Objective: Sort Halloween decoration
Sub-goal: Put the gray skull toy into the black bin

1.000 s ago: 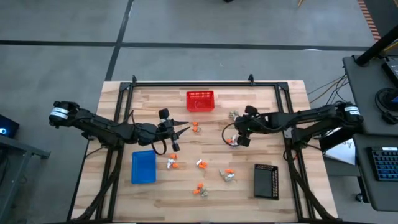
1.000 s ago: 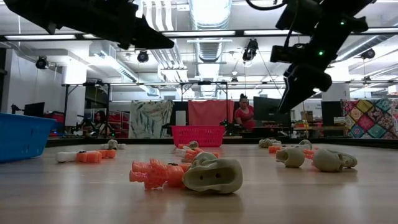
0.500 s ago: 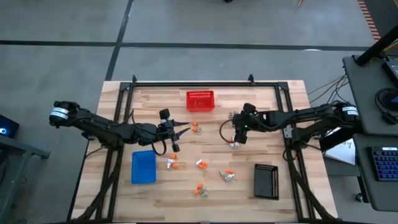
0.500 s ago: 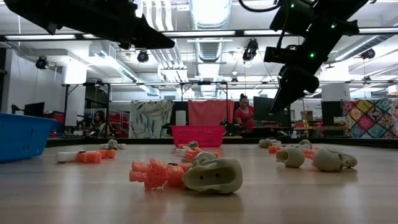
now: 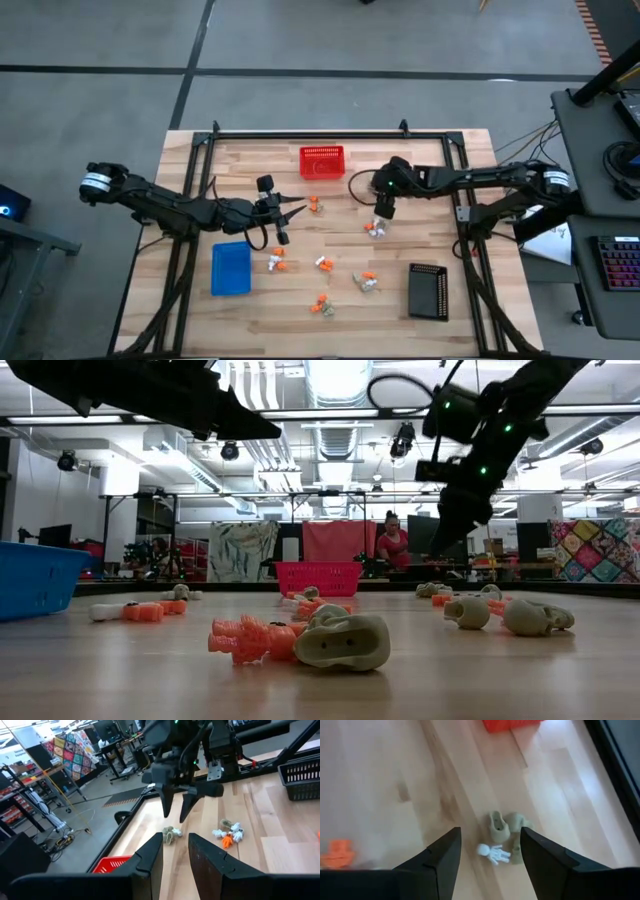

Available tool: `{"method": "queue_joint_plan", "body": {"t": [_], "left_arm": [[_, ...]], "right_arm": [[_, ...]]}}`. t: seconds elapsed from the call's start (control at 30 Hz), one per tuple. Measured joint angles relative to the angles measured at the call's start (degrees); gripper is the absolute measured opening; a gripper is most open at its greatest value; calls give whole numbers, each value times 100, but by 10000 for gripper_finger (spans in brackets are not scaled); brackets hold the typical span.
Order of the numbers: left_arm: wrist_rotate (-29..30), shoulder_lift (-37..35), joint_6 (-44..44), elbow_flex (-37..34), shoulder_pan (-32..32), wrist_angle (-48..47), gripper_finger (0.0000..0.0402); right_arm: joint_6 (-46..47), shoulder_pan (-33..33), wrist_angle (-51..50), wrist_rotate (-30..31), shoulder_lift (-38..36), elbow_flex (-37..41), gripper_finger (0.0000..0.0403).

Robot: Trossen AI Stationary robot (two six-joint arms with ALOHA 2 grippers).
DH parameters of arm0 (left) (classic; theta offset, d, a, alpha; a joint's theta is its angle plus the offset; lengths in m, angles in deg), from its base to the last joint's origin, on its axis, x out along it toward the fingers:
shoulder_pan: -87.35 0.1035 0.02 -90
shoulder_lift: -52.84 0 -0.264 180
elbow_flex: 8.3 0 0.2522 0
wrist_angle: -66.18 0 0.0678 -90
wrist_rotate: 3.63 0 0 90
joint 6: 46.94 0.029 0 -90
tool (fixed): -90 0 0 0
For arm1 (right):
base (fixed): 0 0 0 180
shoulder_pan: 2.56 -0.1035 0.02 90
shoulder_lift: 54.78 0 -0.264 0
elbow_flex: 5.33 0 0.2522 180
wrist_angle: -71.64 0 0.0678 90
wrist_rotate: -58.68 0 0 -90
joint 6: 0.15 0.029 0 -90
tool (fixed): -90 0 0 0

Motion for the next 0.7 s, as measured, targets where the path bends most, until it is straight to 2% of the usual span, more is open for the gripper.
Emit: {"method": "queue_joint_plan", "body": {"t": [0.33, 0.7], "left_arm": [[0, 0, 44, 0, 1, 0, 75], [2, 0, 100, -1, 7, 6, 75]], "right_arm": [[-421, 209, 348, 5, 630, 1, 194], [-548, 288, 546, 4, 885, 2, 194]]}}
